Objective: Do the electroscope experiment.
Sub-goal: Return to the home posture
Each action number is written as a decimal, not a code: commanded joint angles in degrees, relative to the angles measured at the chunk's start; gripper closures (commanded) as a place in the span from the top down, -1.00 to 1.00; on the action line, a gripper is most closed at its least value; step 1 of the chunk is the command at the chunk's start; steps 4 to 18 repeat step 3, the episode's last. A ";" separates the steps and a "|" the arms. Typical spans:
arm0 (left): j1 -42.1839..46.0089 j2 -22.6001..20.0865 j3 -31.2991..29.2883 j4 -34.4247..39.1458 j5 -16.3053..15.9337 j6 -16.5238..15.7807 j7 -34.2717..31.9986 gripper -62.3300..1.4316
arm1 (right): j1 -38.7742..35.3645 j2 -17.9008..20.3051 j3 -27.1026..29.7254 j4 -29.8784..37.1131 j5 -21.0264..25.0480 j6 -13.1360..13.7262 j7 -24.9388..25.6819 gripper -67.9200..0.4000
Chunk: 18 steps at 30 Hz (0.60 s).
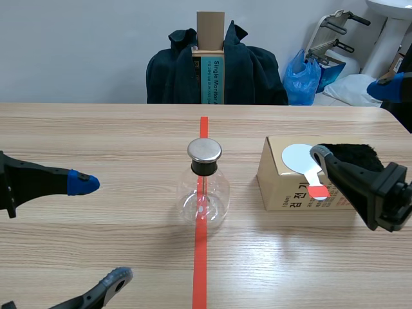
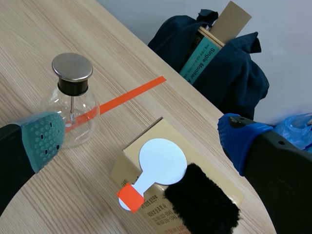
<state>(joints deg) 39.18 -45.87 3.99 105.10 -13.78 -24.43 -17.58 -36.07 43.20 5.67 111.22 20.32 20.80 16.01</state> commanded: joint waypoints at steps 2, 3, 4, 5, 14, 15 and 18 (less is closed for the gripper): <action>-0.33 0.44 0.37 0.28 -0.61 0.22 -0.98 1.00 | 0.68 0.26 0.87 0.17 0.52 -0.11 0.63 0.93; -0.33 0.44 0.37 0.28 -0.61 0.76 -0.98 1.00 | 0.68 0.26 0.87 0.17 0.44 -0.11 0.63 0.93; -0.33 0.44 0.37 0.28 -0.61 0.76 -0.98 1.00 | 0.68 0.26 0.87 0.17 0.44 -0.11 0.63 0.93; -0.33 0.44 0.37 0.28 -0.61 0.76 -0.98 1.00 | 0.68 0.26 0.87 0.17 0.44 -0.11 0.63 0.93; -0.33 0.44 0.37 0.28 -0.61 0.76 -0.98 1.00 | 0.68 0.26 0.87 0.17 0.44 -0.11 0.63 0.93; -0.33 0.44 0.37 0.28 -0.61 0.76 -0.98 1.00 | 0.68 0.26 0.87 0.17 0.44 -0.11 0.63 0.93; -0.33 0.44 0.37 0.28 -0.61 0.76 -0.98 1.00 | 0.68 0.26 0.87 0.17 0.44 -0.11 0.63 0.93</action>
